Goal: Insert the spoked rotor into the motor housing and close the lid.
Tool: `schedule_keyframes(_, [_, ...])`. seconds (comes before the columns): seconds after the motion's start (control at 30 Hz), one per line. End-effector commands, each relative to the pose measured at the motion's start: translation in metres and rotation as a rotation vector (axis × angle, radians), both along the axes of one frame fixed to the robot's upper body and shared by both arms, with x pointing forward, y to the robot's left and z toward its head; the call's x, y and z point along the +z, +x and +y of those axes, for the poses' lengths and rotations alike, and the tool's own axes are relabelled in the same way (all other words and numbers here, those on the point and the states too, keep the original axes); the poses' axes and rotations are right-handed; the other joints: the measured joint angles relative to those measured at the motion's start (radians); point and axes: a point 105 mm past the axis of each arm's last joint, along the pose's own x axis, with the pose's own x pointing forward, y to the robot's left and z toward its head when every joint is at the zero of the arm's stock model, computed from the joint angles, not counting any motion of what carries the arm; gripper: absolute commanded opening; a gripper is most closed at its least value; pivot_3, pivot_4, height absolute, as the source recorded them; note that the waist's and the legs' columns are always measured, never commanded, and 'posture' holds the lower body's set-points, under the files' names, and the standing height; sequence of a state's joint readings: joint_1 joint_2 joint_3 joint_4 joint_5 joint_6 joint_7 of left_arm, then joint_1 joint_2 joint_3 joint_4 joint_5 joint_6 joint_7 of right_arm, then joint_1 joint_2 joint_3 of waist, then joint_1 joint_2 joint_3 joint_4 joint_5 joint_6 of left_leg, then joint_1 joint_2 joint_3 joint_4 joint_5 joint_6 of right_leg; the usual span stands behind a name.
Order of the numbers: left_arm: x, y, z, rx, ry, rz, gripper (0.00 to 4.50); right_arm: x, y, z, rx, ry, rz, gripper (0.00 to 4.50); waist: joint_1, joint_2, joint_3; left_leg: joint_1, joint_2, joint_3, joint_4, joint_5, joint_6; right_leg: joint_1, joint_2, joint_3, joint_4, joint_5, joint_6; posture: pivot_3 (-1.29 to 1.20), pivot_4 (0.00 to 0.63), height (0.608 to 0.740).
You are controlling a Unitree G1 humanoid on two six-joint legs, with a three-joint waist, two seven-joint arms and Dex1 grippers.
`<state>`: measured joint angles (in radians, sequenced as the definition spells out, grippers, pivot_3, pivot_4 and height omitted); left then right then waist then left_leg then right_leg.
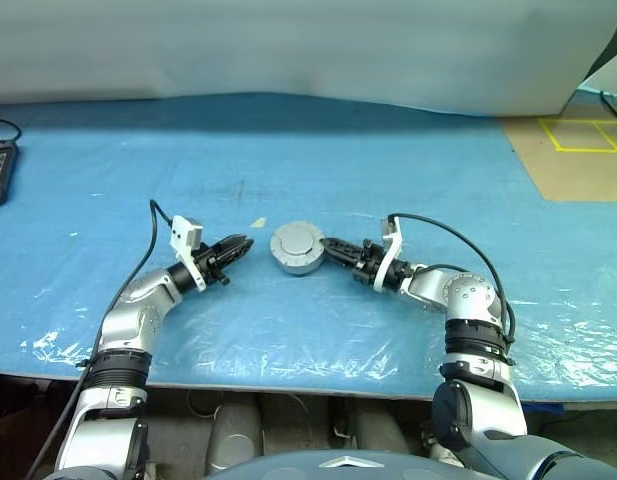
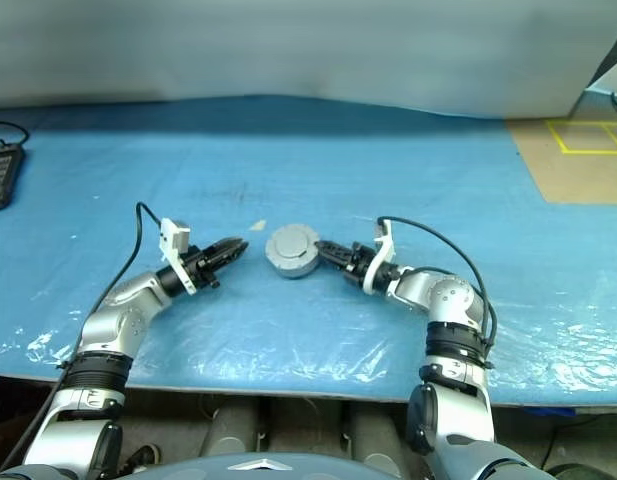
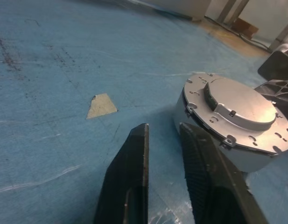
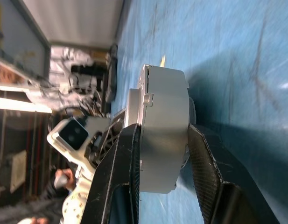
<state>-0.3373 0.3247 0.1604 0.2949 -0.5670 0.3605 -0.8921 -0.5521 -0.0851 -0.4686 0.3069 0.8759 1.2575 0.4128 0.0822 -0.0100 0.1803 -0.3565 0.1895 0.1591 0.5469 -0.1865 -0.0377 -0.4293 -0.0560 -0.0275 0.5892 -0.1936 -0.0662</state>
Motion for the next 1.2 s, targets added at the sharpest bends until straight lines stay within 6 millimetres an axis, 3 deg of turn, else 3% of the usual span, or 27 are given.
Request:
schedule_keyframes(0.03, [0.022,-0.003,-0.004,-0.017,-0.168,0.033,2.55,0.053,0.010,0.002,-0.006,0.158,-0.137,1.16,-0.006,0.000,0.000,-0.003,0.000,0.000,0.000,0.000,0.000,-0.002,0.000,0.000,0.001,0.000,0.000,0.00,0.150,0.740])
schedule_keyframes(0.23, [0.026,-0.007,-0.011,-0.034,-0.298,0.125,4.46,0.079,0.013,0.007,0.007,0.211,-0.182,1.16,-0.009,0.000,0.000,-0.012,0.000,0.000,0.002,0.000,0.000,-0.010,0.002,-0.001,0.001,0.000,0.000,0.00,0.150,0.740])
schedule_keyframes(0.53, [0.039,-0.003,-0.022,-0.079,-0.615,0.341,4.46,0.076,0.001,0.024,0.083,0.180,-0.187,1.16,-0.008,0.000,0.000,-0.013,-0.001,-0.001,0.004,0.000,0.000,-0.010,0.001,-0.001,0.002,0.001,0.000,0.00,0.150,0.740])
schedule_keyframes(1.03, [0.044,-0.009,-0.054,-0.180,-0.716,0.416,4.46,0.071,-0.007,0.038,0.136,0.149,-0.196,1.16,-0.006,0.000,0.000,-0.014,-0.001,-0.003,0.006,0.000,0.000,-0.009,0.001,-0.001,0.002,0.002,0.002,0.00,0.150,0.740])
schedule_keyframes(1.17, [0.042,-0.005,-0.053,-0.140,-0.747,0.414,4.46,0.073,-0.006,0.037,0.128,0.149,-0.202,1.16,-0.007,0.000,0.000,-0.014,-0.001,-0.004,0.007,0.000,0.000,-0.009,0.001,-0.001,0.002,0.003,0.003,0.00,0.150,0.740])
schedule_keyframes(1.2, [0.041,-0.005,-0.052,-0.134,-0.747,0.412,4.09,0.073,-0.005,0.036,0.119,0.148,-0.200,1.16,-0.007,0.000,0.000,-0.014,-0.001,-0.004,0.008,0.000,0.000,-0.009,0.002,-0.001,0.002,0.003,0.003,0.00,0.150,0.740])
